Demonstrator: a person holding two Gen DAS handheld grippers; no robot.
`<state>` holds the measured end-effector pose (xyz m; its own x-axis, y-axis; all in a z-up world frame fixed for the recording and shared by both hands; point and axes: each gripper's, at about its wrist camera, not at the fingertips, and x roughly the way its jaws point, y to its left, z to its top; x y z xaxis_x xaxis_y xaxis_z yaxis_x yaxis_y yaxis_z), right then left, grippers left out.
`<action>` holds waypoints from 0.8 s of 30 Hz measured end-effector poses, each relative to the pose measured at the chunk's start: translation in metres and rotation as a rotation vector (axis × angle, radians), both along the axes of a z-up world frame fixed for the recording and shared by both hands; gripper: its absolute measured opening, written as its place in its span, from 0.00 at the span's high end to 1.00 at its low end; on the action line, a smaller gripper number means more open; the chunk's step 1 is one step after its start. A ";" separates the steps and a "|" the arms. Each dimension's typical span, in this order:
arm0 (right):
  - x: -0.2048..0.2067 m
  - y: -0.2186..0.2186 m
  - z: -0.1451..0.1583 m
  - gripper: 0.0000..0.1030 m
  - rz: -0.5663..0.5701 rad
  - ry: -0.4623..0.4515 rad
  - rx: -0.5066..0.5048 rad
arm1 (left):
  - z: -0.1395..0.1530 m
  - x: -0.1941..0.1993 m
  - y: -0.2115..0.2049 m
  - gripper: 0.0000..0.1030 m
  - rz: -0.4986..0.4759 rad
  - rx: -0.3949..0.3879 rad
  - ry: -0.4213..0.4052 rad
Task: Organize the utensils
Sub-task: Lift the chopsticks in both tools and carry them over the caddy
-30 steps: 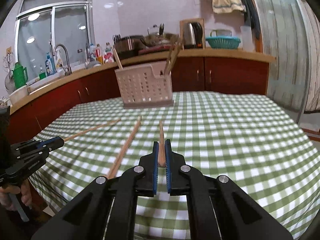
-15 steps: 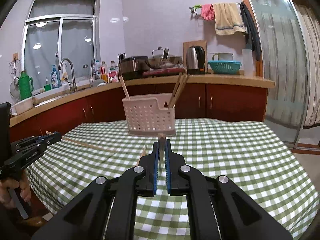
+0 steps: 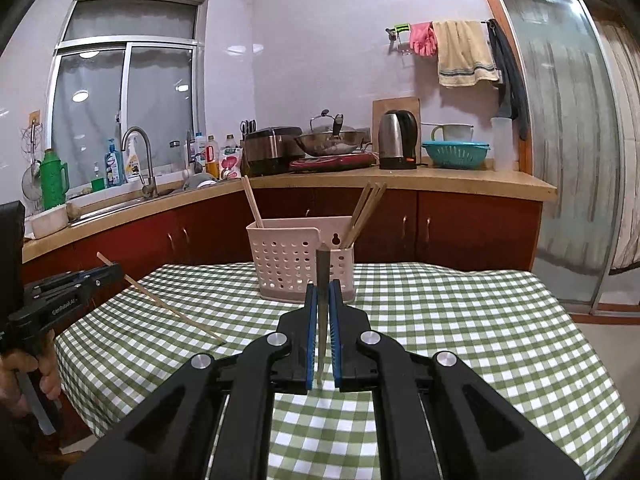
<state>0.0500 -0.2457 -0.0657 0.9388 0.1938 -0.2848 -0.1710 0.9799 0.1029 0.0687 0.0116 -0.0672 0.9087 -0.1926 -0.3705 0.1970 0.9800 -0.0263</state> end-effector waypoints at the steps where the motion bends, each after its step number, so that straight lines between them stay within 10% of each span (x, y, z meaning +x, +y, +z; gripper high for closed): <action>1: 0.002 0.001 0.001 0.93 0.002 -0.001 -0.001 | 0.001 0.003 0.000 0.94 -0.002 -0.001 0.000; 24: 0.063 0.007 0.057 0.93 0.038 -0.136 0.020 | 0.065 0.069 -0.005 0.94 -0.097 -0.076 -0.075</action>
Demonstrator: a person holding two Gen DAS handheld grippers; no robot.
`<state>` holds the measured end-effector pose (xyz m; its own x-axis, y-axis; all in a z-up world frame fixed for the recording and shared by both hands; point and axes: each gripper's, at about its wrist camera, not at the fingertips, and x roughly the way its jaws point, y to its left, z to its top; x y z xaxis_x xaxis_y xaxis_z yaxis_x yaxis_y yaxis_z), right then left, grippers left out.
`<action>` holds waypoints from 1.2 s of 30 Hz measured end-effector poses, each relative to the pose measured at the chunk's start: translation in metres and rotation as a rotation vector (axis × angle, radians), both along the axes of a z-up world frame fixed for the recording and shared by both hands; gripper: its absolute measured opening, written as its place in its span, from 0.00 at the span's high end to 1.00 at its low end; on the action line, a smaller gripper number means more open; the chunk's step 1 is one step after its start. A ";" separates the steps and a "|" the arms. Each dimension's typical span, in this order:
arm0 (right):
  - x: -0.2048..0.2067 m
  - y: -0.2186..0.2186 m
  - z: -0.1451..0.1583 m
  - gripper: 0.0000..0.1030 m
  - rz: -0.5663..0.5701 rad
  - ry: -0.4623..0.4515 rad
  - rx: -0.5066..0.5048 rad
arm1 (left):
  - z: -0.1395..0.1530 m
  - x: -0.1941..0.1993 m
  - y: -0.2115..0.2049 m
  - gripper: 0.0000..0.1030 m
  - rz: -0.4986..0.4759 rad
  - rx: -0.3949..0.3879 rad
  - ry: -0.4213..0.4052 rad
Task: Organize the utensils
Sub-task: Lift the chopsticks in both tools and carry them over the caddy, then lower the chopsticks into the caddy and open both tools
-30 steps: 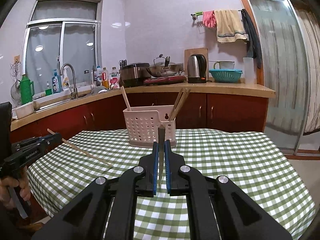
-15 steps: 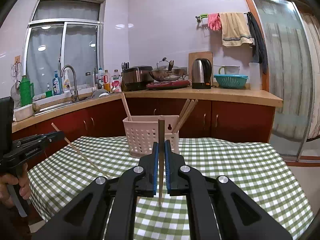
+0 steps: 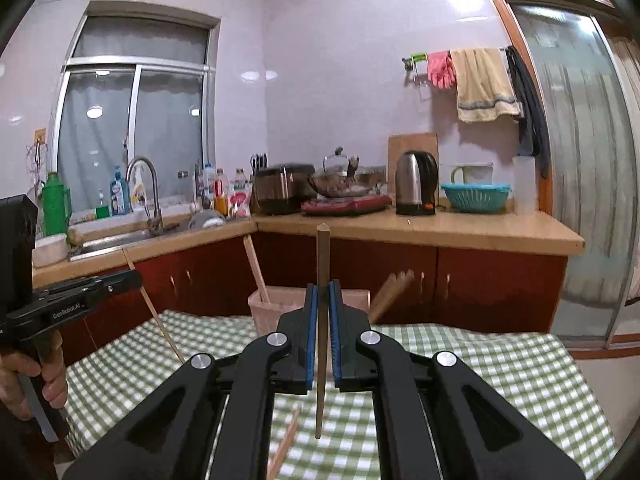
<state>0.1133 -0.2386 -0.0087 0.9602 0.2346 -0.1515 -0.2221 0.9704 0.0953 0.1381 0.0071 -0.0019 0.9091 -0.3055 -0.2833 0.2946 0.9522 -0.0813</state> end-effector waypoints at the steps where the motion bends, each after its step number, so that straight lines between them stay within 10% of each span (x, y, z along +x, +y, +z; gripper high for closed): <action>1: 0.004 0.000 0.004 0.93 0.000 -0.013 0.000 | 0.006 0.005 0.000 0.94 -0.003 -0.009 -0.010; 17: 0.100 0.005 0.053 0.93 0.002 -0.144 0.015 | 0.074 0.107 -0.022 0.94 0.043 -0.011 -0.167; 30: 0.164 0.017 -0.016 0.93 0.002 0.065 -0.027 | -0.003 0.177 -0.041 0.94 0.023 0.061 0.011; 36: 0.160 0.026 -0.015 0.75 -0.024 0.045 -0.091 | -0.021 0.178 -0.037 0.66 0.043 0.058 0.033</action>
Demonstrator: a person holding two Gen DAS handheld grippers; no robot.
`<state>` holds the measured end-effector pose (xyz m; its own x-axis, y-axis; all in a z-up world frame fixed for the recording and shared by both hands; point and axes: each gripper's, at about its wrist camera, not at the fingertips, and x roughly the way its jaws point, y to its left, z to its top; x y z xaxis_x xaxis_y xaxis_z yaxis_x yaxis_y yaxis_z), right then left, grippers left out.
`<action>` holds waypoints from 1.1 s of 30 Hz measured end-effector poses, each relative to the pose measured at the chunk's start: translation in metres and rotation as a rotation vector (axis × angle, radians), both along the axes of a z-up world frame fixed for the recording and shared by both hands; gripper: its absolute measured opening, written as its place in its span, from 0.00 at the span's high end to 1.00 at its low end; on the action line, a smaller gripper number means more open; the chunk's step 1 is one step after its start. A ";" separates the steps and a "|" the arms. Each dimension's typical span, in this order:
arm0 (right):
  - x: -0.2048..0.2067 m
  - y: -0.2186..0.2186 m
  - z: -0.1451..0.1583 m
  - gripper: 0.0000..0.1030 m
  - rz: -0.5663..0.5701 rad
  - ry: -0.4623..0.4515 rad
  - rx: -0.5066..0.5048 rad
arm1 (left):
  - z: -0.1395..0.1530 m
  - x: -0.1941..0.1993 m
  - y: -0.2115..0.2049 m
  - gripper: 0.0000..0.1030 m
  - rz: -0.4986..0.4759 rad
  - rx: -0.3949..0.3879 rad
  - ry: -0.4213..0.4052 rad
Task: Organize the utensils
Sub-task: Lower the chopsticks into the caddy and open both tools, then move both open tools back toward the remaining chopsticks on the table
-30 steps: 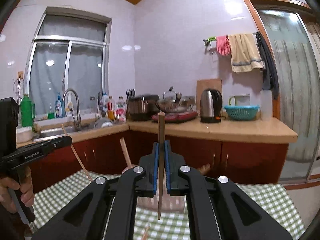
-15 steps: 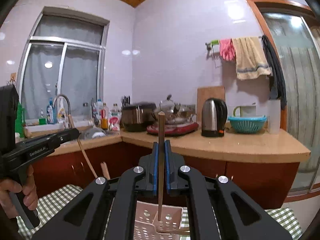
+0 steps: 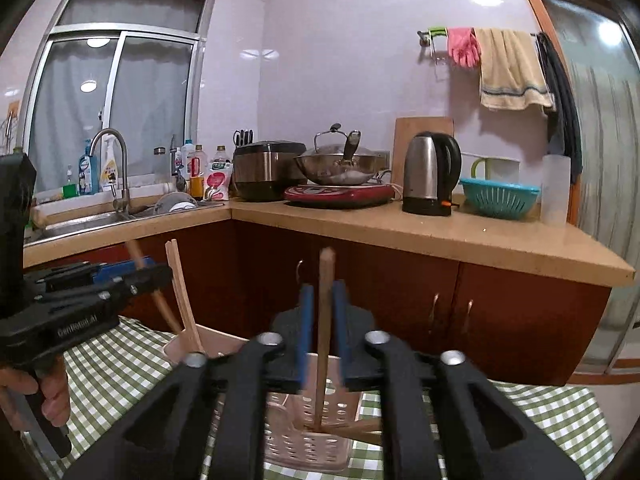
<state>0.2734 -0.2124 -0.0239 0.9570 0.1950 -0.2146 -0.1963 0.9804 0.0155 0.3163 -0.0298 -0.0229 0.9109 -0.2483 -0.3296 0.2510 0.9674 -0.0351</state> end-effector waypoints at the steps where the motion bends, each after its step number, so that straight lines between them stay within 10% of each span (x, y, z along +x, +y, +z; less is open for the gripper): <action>1: 0.001 0.000 0.001 0.69 -0.003 -0.005 -0.004 | 0.000 0.000 0.000 0.63 0.003 -0.003 0.001; 11: -0.033 -0.004 0.018 0.59 -0.029 -0.040 0.004 | 0.003 -0.034 0.013 0.43 0.040 -0.005 -0.018; 33: -0.156 -0.004 -0.046 0.57 -0.035 0.120 0.070 | -0.044 -0.176 0.013 0.42 0.074 0.037 0.049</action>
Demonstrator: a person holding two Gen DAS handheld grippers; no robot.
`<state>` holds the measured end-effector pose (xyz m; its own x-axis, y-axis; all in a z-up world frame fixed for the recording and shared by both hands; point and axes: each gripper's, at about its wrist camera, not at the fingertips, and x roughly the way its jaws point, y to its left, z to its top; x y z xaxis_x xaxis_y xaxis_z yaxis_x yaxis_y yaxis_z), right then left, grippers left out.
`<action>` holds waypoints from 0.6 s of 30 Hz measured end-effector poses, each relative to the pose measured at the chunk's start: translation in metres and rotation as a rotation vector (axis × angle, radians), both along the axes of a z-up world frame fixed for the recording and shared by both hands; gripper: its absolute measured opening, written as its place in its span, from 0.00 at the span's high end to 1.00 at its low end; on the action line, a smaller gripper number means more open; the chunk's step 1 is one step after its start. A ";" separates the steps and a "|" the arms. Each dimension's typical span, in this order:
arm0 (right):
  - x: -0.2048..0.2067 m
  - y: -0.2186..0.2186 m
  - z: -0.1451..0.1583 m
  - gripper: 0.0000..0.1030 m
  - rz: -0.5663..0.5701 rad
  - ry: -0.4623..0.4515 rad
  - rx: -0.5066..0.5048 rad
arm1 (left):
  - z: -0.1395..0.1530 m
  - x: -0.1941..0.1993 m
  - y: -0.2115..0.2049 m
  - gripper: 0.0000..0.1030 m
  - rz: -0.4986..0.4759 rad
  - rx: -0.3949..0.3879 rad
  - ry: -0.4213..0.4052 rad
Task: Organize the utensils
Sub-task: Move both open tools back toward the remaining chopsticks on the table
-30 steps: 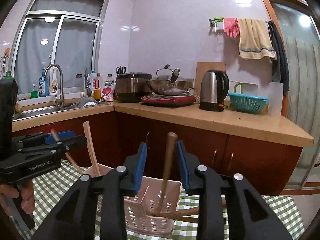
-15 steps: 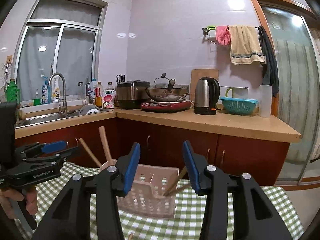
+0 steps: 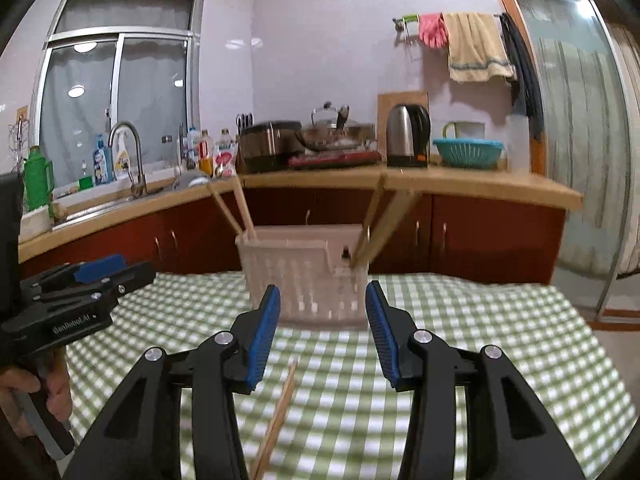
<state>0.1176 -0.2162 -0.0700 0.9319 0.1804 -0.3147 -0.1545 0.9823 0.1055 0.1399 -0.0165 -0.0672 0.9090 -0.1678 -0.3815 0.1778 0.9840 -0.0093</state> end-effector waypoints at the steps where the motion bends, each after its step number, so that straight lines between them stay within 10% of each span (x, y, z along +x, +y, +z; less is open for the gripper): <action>1: -0.005 0.000 -0.005 0.57 0.000 0.012 0.008 | -0.005 -0.005 0.000 0.42 0.002 0.000 0.010; 18: -0.050 0.030 -0.097 0.57 0.066 0.236 -0.037 | -0.074 -0.058 0.012 0.42 0.051 0.014 0.162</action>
